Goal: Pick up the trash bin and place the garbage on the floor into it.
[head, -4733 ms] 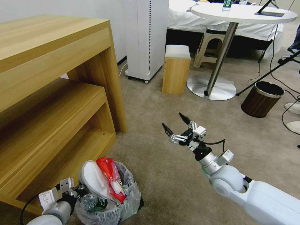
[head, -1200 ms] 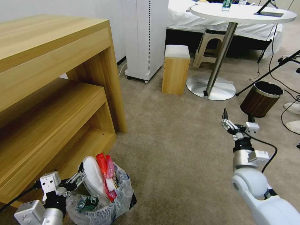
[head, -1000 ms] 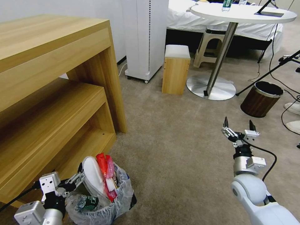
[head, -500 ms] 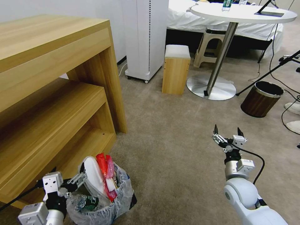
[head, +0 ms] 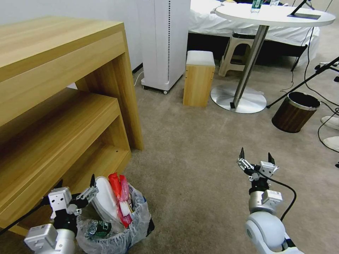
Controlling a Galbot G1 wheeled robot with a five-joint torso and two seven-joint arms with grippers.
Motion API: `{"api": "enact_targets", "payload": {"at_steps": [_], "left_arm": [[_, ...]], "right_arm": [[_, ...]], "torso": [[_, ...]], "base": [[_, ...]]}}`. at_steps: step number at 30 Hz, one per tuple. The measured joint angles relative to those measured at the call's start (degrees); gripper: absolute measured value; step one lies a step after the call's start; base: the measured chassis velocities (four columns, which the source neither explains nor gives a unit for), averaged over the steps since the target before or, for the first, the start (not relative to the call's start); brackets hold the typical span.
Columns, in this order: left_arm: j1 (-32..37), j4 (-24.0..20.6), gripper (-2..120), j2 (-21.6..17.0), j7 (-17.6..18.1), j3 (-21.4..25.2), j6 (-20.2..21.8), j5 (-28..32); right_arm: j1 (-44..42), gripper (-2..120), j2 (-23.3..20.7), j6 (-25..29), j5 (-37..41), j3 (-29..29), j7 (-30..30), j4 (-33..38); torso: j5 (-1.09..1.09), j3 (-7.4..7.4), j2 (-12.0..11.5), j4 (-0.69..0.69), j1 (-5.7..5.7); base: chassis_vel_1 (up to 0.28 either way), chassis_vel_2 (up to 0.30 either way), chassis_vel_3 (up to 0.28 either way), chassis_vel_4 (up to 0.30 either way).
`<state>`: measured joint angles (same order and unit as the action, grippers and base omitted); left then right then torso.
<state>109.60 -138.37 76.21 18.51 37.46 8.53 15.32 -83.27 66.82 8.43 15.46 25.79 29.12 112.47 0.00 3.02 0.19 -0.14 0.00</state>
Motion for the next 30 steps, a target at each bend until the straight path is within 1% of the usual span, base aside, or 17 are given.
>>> {"api": "enact_targets", "payload": {"at_steps": [1, 6, 9, 10, 13, 15, 17, 20, 25, 30], "left_arm": [[-0.2, 0.5, 100, 0.4, -0.1, -0.4, -0.7, -1.1], [-0.8, 1.9, 100, 1.2, -0.2, -1.6, -1.5, -2.1], [-1.6, 3.1, 100, 1.3, -0.4, -1.3, -2.4, -2.2], [-1.9, 3.6, 100, 1.3, -0.5, -1.0, -2.8, -2.3], [-2.5, 4.7, 100, 1.1, -0.6, -0.7, -3.1, -2.0], [-3.5, 6.6, 100, 1.0, -1.1, -0.7, -3.6, -2.2], [-3.8, 7.1, 100, 1.0, -1.2, -0.8, -3.8, -2.3], [-5.9, 10.0, 100, 1.3, -1.9, -1.6, -4.5, -2.4], [-7.2, 10.9, 100, 1.6, -2.3, -2.5, -4.6, -2.2], [-8.9, 12.2, 100, 0.9, -2.8, -2.8, -4.5, -1.6]], "right_arm": [[-0.3, 100, -0.1, 0.1, 0.0, 0.3, 0.0, 0.3], [-1.0, 100, -0.1, 0.8, -0.1, 0.7, 0.3, 0.7], [-1.5, 100, 0.5, 1.3, -0.9, 0.7, 0.3, 0.3], [-1.7, 100, 1.0, 1.5, -1.3, 0.7, 0.1, 0.1], [-2.0, 100, 1.6, 1.9, -1.8, 0.7, -0.1, -0.1], [-2.0, 100, 2.1, 2.2, -2.3, 0.5, -0.1, -0.2], [-2.0, 100, 2.2, 2.4, -2.4, 0.5, -0.1, -0.2], [-2.2, 100, 2.4, 2.9, -2.5, 0.3, -0.3, -0.1], [-2.4, 100, 2.7, 3.3, -2.5, 0.3, -0.5, -0.1], [-3.0, 100, 3.1, 4.5, -3.2, 0.5, -1.0, -0.2]], "torso": [[-0.02, 0.0, 0.0, 0.0, 0.0], [0.0, 0.0, 0.0, 0.01, 0.0], [-0.01, 0.0, 0.0, 0.0, 0.0], [0.01, 0.0, 0.0, 0.0, 0.0], [-0.01, 0.0, 0.0, 0.01, 0.0], [0.0, 0.0, 0.0, 0.01, 0.0], [0.0, 0.0, 0.0, 0.01, 0.0], [-0.01, 0.0, 0.0, 0.01, 0.0], [-0.01, 0.0, 0.0, 0.01, 0.0], [-0.01, 0.0, 0.0, 0.0, 0.0]], "base": [[0.0, 0.0, 0.0, 0.0], [0.0, 0.0, 0.0, 0.0], [0.0, 0.0, 0.0, 0.0], [0.0, 0.0, 0.0, 0.0], [0.0, 0.0, 0.0, 0.0], [0.0, 0.0, 0.0, 0.0], [0.0, 0.0, 0.0, 0.0], [0.0, 0.0, 0.0, 0.0], [0.0, 0.0, 0.0, 0.0], [0.0, 0.0, 0.0, 0.0]]}}
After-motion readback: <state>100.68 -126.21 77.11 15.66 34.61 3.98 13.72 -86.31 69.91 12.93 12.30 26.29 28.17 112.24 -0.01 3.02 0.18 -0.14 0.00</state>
